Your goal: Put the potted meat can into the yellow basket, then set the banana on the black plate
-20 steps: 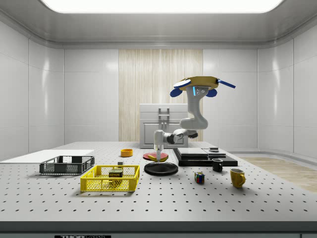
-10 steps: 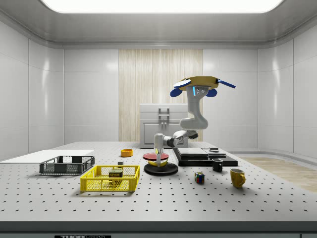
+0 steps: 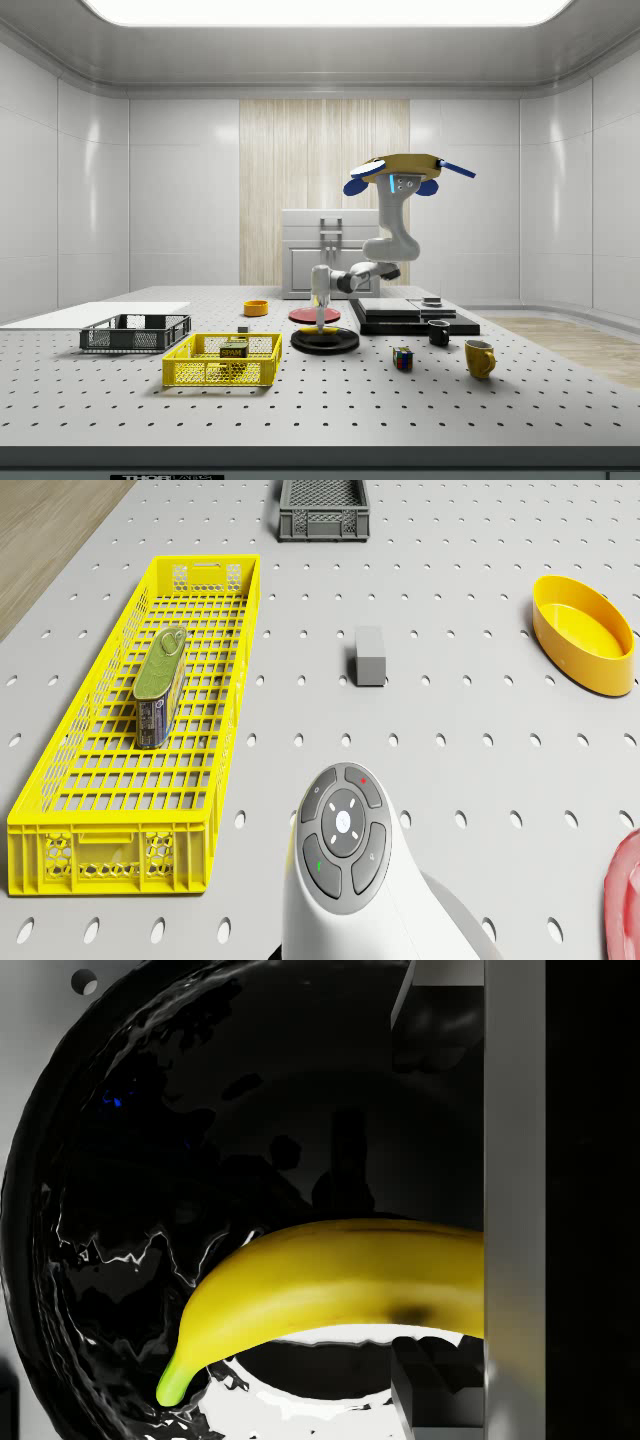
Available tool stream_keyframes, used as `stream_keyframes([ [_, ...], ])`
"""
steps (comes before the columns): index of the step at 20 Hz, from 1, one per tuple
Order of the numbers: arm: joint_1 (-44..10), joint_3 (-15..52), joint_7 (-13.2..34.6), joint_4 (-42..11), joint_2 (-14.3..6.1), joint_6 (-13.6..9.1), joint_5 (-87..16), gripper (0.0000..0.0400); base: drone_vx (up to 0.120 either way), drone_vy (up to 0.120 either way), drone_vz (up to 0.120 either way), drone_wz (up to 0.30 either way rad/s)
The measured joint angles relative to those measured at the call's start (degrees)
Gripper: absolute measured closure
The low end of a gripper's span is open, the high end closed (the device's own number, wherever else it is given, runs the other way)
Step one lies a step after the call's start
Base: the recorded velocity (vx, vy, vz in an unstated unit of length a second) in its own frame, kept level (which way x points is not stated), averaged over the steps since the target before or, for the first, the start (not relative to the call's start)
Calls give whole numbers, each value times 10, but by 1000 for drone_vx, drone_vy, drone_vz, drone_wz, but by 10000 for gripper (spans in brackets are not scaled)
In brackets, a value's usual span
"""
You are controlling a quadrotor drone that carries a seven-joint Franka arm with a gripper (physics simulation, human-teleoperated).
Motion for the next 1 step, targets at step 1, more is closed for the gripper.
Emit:
stream_keyframes([
  [1,1,4,0,-2,0,-2,4,7,0,0,0,0],
])
